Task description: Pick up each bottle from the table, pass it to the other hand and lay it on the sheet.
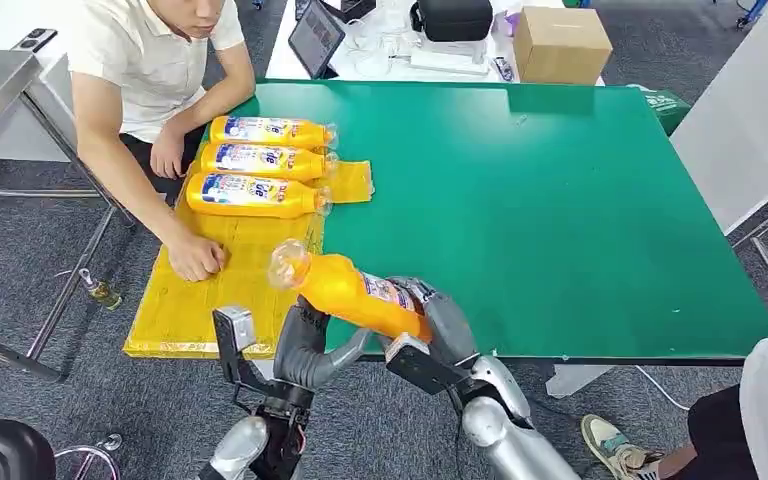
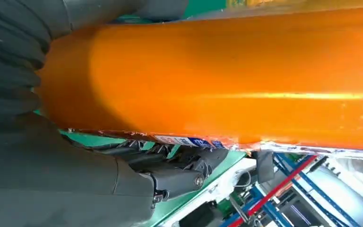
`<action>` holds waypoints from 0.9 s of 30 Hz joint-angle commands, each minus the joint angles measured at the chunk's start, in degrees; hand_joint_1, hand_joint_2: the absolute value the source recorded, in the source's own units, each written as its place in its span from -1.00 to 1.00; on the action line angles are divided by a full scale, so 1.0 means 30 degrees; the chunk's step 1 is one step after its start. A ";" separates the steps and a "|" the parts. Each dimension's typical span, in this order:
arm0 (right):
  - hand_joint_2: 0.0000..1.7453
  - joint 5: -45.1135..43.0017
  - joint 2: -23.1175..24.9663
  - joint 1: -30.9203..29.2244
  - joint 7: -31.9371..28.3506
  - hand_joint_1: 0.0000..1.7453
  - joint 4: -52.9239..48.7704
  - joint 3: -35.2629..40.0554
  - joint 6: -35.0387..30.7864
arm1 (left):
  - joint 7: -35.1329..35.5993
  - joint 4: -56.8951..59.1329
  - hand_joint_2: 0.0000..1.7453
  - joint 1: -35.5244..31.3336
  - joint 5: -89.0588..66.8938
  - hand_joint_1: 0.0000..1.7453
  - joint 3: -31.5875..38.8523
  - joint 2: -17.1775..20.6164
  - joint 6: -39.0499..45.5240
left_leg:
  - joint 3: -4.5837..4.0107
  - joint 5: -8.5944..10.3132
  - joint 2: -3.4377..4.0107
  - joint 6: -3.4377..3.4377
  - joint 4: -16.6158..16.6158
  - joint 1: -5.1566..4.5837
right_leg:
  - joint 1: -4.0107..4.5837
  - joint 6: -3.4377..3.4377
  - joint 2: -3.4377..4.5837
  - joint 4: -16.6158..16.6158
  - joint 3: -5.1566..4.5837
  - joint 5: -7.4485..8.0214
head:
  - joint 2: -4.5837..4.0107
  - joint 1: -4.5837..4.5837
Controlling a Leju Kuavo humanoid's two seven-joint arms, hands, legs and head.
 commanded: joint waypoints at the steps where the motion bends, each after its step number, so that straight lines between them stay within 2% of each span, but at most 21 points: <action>1: 1.00 0.0261 0.0172 -0.1152 0.0180 0.88 0.1893 0.1005 0.0064 | -0.0019 0.0854 1.00 -0.0708 -0.0042 -1.00 -0.0496 0.0328 -0.0192 | 0.0059 -0.0016 0.0033 0.0017 -0.0015 0.0002 | 0.0013 -0.0041 0.0009 -0.0016 0.0052 -0.0008 | 0.0000 0.0000; 9: 1.00 0.0293 0.0218 -0.1168 0.0203 0.88 0.1888 0.1038 0.0040 | -0.0019 0.0909 1.00 -0.0769 -0.0037 -1.00 -0.0483 0.0306 -0.0199 | 0.0062 -0.0018 0.0023 0.0020 -0.0015 -0.0001 | 0.0010 -0.0037 -0.0002 -0.0018 0.0054 -0.0013 | 0.0000 -0.0007; 11: 1.00 0.0293 0.0218 -0.1168 0.0203 0.88 0.1888 0.1038 0.0040 | -0.0019 0.0909 1.00 -0.0769 -0.0037 -1.00 -0.0483 0.0306 -0.0199 | 0.0149 -0.0051 0.0033 0.0040 -0.0020 0.0004 | 0.0026 -0.0074 -0.0012 -0.0031 0.0146 -0.0042 | 0.0000 0.0000; 13: 1.00 0.0348 0.0181 -0.1233 0.0185 0.88 0.1916 0.1168 0.0088 | 0.0079 0.1155 1.00 -0.0860 -0.0061 -1.00 -0.0466 0.0230 -0.0049 | 0.0068 -0.0019 0.0024 0.0021 -0.0017 -0.0002 | 0.0010 -0.0042 -0.0003 -0.0017 0.0061 -0.0015 | 0.0000 0.0000; 16: 1.00 0.0686 0.0434 -0.1519 0.0126 0.96 0.1863 0.1766 -0.0151 | 0.0686 0.2929 1.00 -0.1658 0.0214 -1.00 -0.0439 -0.0190 0.0170 | 0.0154 -0.0044 0.0036 0.0035 -0.0024 0.0007 | 0.0030 -0.0084 -0.0011 -0.0029 0.0148 -0.0036 | 0.0000 0.0000; 18: 1.00 0.1141 0.0444 -0.1580 0.0242 0.94 0.1708 0.2080 -0.0682 | 0.0353 0.3820 1.00 -0.1962 0.0321 -1.00 -0.0149 -0.0596 0.0819 | 0.0276 -0.0081 0.0058 0.0061 -0.0046 0.0014 | 0.0055 -0.0149 -0.0021 -0.0052 0.0267 -0.0069 | 0.0000 0.0000; 19: 1.00 0.1322 0.0412 -0.1620 0.0320 0.90 0.1614 0.2349 -0.0764 | 0.0301 0.4157 1.00 -0.2093 0.0730 -1.00 0.0037 -0.0833 0.0691 | 0.0081 -0.0018 0.0029 0.0023 -0.0015 0.0002 | 0.0017 -0.0052 -0.0002 -0.0017 0.0073 -0.0012 | 0.0000 -0.0007; 21: 1.00 0.0766 0.0513 -0.1548 -0.0061 0.96 0.1342 0.2578 -0.0475 | 0.0259 0.4372 1.00 -0.2294 0.1185 -1.00 0.0141 -0.0966 0.0478 | 0.0113 -0.0028 0.0023 0.0035 -0.0019 0.0000 | 0.0020 -0.0065 -0.0017 -0.0025 0.0111 -0.0024 | 0.0000 -0.0007; 23: 1.00 0.0397 0.0809 -0.1294 -0.0792 0.86 0.1153 0.2854 -0.0788 | 0.0127 0.4515 1.00 -0.2623 0.1553 -1.00 0.0419 -0.1156 0.0608 | 0.0136 -0.0042 0.0042 0.0039 -0.0017 0.0007 | 0.0029 -0.0073 -0.0002 -0.0029 0.0131 -0.0032 | 0.0000 -0.0007; 24: 1.00 0.0214 0.1000 -0.1132 -0.0936 0.70 0.1132 0.2904 -0.0980 | 0.0218 0.4565 1.00 -0.2677 0.1965 -1.00 0.0754 -0.1356 0.0802 | 0.0160 -0.0057 0.0053 0.0046 -0.0014 0.0008 | 0.0034 -0.0088 0.0003 -0.0026 0.0150 -0.0043 | 0.0000 -0.0007; 25: 1.00 -0.0255 0.1310 -0.0856 -0.1310 0.64 0.1260 0.2997 -0.1378 | 0.0241 0.4639 1.00 -0.2917 0.2283 -1.00 0.0687 -0.1375 0.1052 | 0.0096 -0.0034 0.0007 0.0031 -0.0006 0.0004 | 0.0021 -0.0060 -0.0026 -0.0012 0.0092 -0.0035 | 0.0000 0.0000; 26: 1.00 -0.0379 0.1447 -0.0668 -0.1509 0.64 0.1304 0.3129 -0.1616 | 0.0305 0.4592 1.00 -0.2991 0.2595 -1.00 0.0724 -0.1401 0.1083 | 0.0106 -0.0039 0.0005 0.0031 -0.0007 0.0012 | 0.0032 -0.0069 -0.0037 -0.0016 0.0109 -0.0042 | 0.0000 -0.0007; 27: 1.00 -0.0557 0.1498 -0.0585 -0.1705 0.76 0.1406 0.3387 -0.1790 | 0.0232 0.4462 1.00 -0.3038 0.2833 -1.00 0.0694 -0.1353 0.1102 | 0.0138 -0.0048 0.0001 0.0037 -0.0011 0.0012 | 0.0035 -0.0081 -0.0047 -0.0020 0.0144 -0.0056 | 0.0000 0.0000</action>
